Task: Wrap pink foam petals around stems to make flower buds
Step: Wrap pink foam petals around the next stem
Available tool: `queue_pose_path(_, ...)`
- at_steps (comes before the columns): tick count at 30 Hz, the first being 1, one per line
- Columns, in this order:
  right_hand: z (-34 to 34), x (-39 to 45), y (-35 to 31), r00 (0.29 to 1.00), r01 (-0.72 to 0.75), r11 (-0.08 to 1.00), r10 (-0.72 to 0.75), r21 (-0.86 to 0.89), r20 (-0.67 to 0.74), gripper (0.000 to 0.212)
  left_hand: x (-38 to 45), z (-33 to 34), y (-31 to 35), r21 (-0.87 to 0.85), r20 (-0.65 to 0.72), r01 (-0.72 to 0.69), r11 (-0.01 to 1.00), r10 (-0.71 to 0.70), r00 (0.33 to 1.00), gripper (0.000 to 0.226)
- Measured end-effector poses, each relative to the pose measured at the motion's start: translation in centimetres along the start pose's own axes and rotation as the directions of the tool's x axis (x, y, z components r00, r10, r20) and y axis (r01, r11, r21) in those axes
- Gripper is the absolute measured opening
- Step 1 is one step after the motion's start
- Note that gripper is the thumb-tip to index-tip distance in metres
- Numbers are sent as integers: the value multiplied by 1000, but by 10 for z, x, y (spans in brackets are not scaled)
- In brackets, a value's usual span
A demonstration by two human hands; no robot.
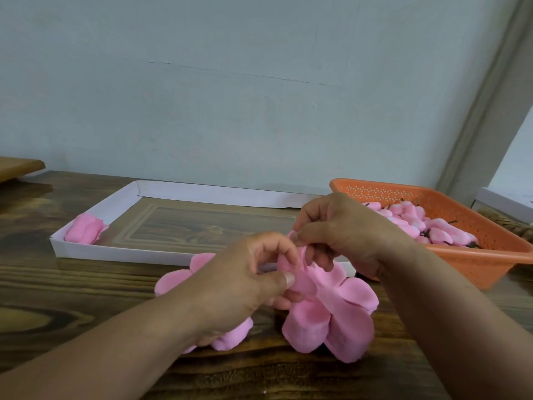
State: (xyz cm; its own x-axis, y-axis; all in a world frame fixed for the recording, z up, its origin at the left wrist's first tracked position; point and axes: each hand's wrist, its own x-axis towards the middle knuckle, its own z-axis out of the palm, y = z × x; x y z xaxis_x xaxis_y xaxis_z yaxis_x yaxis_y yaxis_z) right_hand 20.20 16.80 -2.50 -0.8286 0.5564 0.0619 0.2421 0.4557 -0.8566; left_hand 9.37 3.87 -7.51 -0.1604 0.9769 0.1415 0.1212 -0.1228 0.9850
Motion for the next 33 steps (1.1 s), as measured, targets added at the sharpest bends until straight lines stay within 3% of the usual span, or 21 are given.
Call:
queue_pose_path(4,0,1,1,1000,-19,1000,19,-8,2,20,0,-4,4,-36,77,28,999,-25,997,35)
queue_pose_path(9,1,0,1,1000,-16,1000,17,-8,8,15,1,-10,9,-182,67,102,978,-91,994,9)
queue_pose_path(14,5,-1,-1,1000,23,998,-22,-56,15,11,3,-10,4,-138,-2,136,981,-138,990,24)
queue_pose_path(26,11,-6,-5,996,73,996,-70,-46,61,19,2,-8,6,-41,-31,171,985,-172,985,10)
queue_pose_path(30,9,-9,-9,991,85,995,-79,-49,109,15,2,-9,9,-22,-33,186,982,-186,982,26)
queue_pose_path(33,11,-8,-8,994,80,996,-76,-50,77,14,3,-9,8,-31,-66,194,981,-195,979,20)
